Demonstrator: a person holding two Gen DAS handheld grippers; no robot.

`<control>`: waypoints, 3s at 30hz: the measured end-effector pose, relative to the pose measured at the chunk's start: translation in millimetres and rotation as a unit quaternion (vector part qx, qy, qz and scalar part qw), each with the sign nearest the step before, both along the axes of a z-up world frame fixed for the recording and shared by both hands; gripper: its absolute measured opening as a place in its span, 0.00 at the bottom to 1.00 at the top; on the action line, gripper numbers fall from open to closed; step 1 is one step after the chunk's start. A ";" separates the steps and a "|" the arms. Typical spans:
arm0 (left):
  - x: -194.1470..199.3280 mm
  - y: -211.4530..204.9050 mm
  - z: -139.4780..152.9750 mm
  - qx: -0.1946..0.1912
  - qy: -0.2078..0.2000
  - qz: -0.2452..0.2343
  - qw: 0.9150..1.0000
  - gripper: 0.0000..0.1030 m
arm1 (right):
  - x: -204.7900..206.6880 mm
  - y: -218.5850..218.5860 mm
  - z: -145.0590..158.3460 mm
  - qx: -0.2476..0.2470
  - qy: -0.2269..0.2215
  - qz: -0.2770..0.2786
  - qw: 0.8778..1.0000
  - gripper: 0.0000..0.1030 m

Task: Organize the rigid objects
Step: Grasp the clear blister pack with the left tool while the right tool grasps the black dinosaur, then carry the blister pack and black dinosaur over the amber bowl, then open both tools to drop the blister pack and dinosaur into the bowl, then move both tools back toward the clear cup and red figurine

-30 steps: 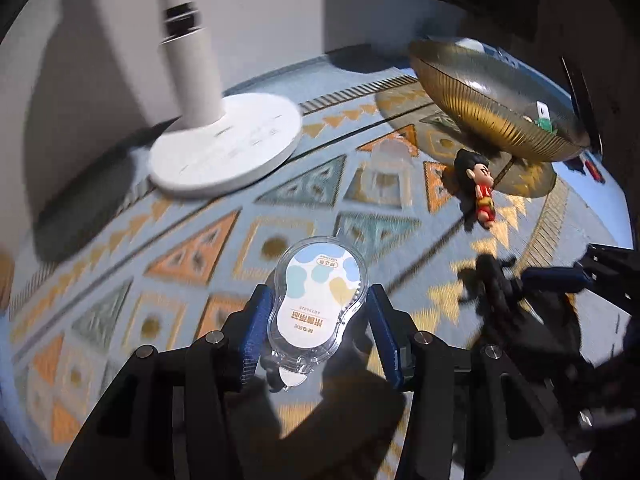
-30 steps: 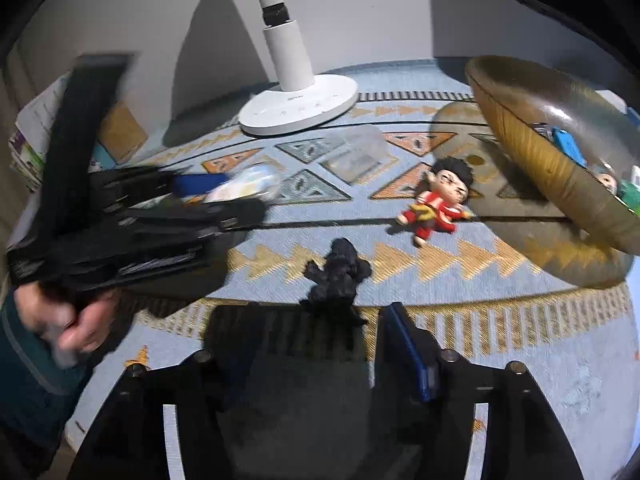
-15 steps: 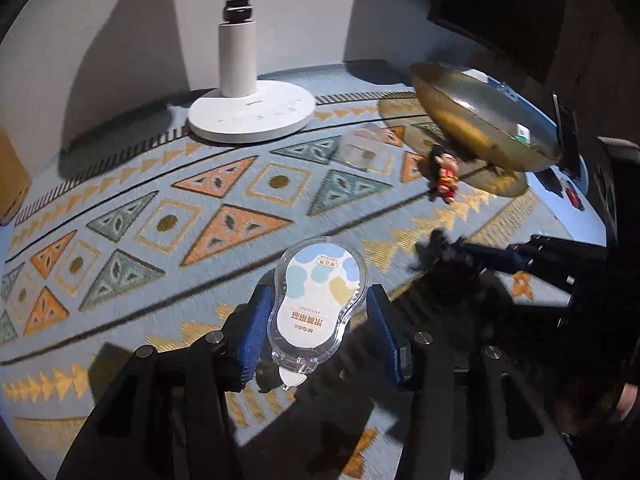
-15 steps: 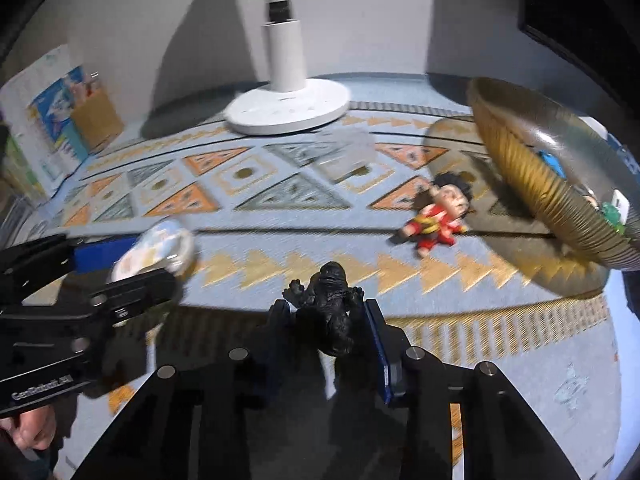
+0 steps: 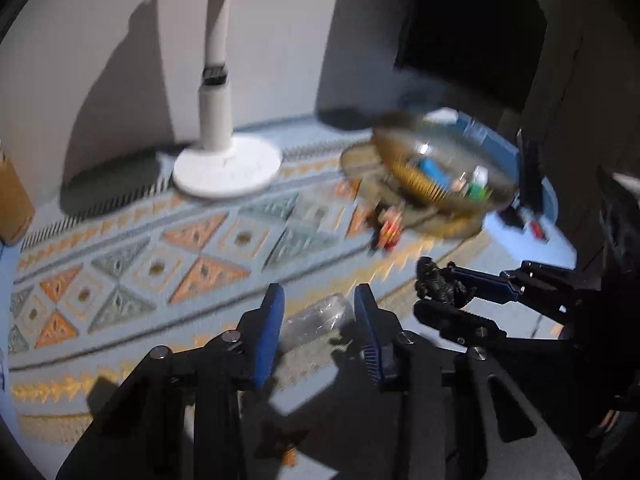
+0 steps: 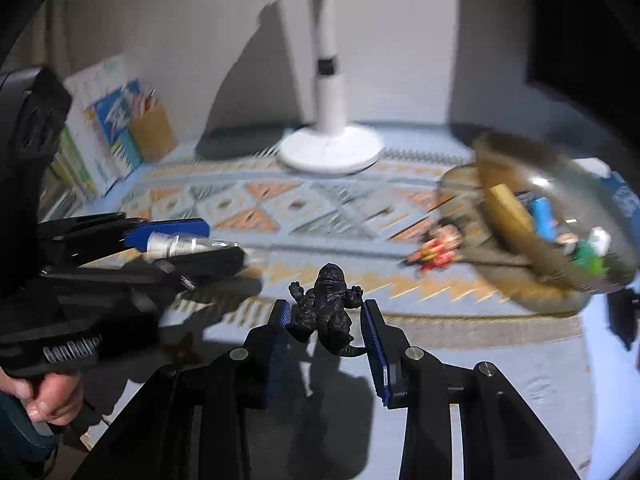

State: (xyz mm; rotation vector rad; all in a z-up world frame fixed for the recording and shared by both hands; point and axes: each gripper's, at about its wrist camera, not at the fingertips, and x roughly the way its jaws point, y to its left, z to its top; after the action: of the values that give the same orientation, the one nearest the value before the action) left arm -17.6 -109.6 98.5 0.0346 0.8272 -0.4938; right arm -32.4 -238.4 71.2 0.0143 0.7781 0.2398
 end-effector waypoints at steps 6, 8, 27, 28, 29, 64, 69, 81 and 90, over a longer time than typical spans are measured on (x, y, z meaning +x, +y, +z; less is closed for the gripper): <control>17.8 -37.6 47.4 -0.031 -0.037 -0.021 0.999 0.31 | -5.8 -76.7 51.2 0.004 -0.063 -0.076 0.995 0.34; 27.9 -43.5 52.4 -0.030 -0.037 -0.030 0.998 0.31 | -3.4 -98.7 55.9 0.006 -0.066 -0.095 0.993 0.34; 17.1 -118.6 -83.8 0.128 0.059 -0.121 0.983 0.45 | -9.7 -160.4 -16.6 0.112 0.024 -0.137 0.984 0.35; 16.0 -119.1 -83.2 0.127 0.058 -0.123 0.983 0.45 | -11.2 -163.0 -15.7 0.113 0.022 -0.139 0.983 0.35; 14.5 -118.1 -79.6 0.124 0.052 -0.120 0.984 0.45 | -12.7 -165.0 -14.3 0.113 0.018 -0.141 0.983 0.35; 135.0 -227.1 -26.1 0.000 0.014 -0.097 0.995 0.45 | 92.8 -226.6 -20.0 0.115 0.039 -0.223 0.967 0.34; 139.0 -226.0 -31.8 -0.011 0.033 -0.109 0.993 0.54 | 93.4 -228.2 -26.8 0.104 0.042 -0.237 0.965 0.34; 107.1 -94.6 53.3 -0.061 -0.053 -0.049 0.995 0.74 | 1.7 -263.2 32.3 0.170 -0.064 -0.286 0.941 0.64; 71.6 -5.2 59.6 -0.044 -0.066 0.019 0.997 0.74 | -2.9 -182.7 20.8 0.161 -0.022 -0.202 0.966 0.64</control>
State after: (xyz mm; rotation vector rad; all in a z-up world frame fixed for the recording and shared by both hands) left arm 54.0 -114.8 158.1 -0.0288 0.6750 -0.4868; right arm -35.3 -421.0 92.1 0.4692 0.6679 -0.0255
